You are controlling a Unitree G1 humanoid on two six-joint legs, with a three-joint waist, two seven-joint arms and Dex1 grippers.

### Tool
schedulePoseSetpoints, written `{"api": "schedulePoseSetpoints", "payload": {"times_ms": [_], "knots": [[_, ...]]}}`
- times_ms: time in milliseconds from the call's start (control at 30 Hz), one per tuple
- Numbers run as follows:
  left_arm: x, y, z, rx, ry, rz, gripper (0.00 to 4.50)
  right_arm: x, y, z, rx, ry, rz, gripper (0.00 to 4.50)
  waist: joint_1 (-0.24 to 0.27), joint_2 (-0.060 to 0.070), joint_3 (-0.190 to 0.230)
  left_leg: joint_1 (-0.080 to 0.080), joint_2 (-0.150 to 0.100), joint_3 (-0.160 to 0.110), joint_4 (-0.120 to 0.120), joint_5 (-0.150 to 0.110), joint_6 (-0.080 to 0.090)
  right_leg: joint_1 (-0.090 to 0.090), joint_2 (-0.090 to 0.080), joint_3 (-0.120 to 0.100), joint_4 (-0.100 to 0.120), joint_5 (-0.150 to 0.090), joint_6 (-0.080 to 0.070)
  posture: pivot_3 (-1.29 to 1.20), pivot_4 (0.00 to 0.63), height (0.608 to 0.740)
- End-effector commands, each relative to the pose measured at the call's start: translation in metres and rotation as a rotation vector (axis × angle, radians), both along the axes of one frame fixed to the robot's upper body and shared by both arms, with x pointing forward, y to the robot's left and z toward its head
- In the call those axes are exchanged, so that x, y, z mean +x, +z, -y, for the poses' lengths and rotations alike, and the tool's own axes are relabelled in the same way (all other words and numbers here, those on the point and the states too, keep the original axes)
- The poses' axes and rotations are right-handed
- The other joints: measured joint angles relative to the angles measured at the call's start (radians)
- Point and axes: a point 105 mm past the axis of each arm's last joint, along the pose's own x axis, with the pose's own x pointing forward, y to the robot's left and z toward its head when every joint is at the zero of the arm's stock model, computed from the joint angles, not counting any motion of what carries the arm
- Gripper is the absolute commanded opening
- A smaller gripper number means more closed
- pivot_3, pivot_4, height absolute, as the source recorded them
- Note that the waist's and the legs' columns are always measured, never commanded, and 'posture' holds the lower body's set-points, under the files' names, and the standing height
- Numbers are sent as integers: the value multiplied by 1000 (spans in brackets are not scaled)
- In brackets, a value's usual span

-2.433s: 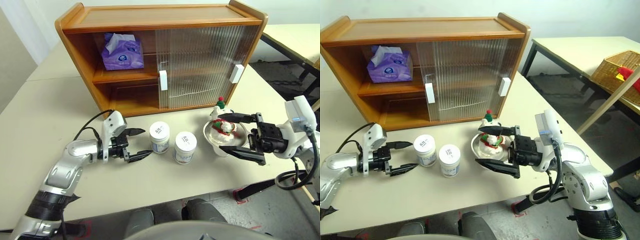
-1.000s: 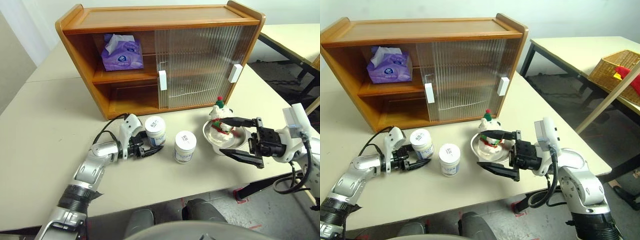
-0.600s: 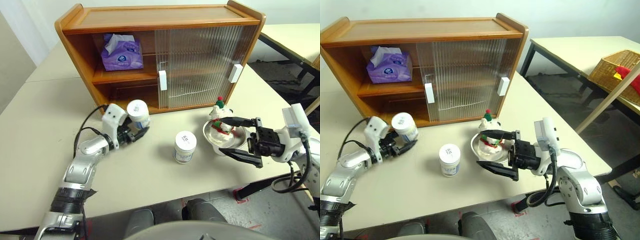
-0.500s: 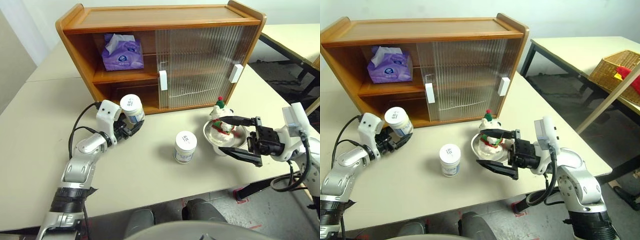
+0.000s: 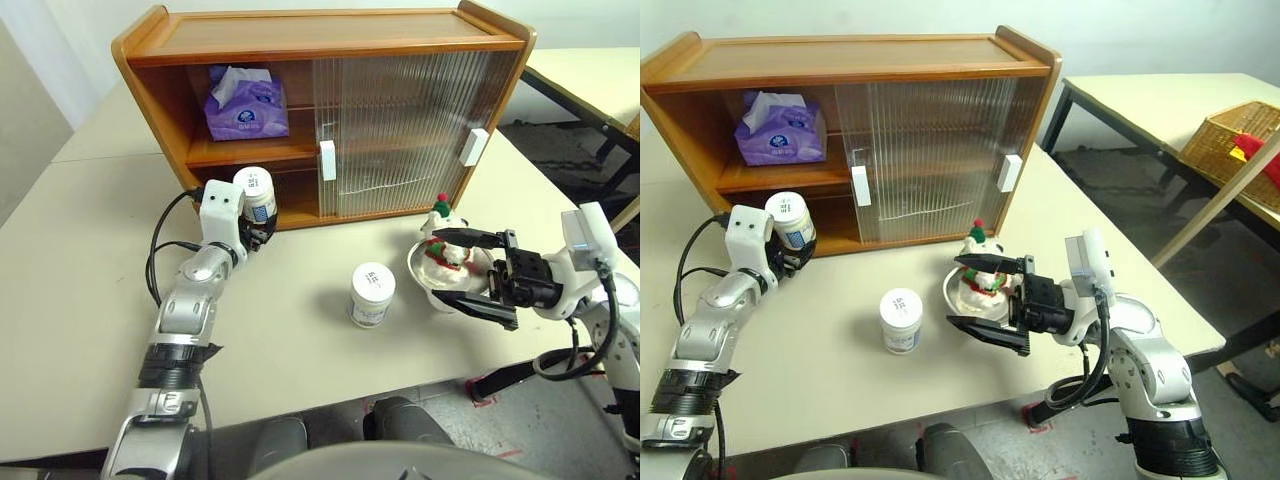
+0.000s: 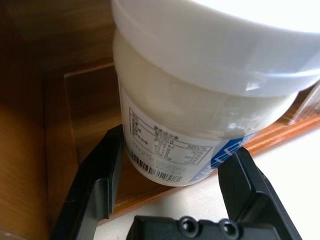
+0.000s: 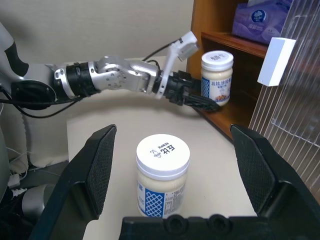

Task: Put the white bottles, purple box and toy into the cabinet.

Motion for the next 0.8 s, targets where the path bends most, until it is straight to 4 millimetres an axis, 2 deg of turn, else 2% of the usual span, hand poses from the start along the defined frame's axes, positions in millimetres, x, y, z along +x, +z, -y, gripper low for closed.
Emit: {"api": "schedulePoseSetpoints", "payload": {"times_ms": [33,167,533,800], "knots": [[6,3,1,-16,26,0,3102,-2,2,-5,3,14,8,4500,0,0,0,0,0,0,0,0,0,0,0,0,0,0,0,-135,7,740],[14,2,0,-30,61,-9,3102,-2,2,-4,1,9,6,4500,0,-1,0,0,0,0,0,0,0,1,0,0,0,0,1,-134,8,740],[40,-1,16,-60,92,-36,3102,-1,4,-6,-2,5,6,4500,1,-3,2,3,0,0,2,0,0,4,0,0,-2,3,7,-139,11,740],[52,-5,16,-99,137,-48,3102,-1,4,-7,-3,0,7,4500,0,-3,2,4,0,0,1,0,0,6,0,1,-3,3,11,-146,11,740]]}}
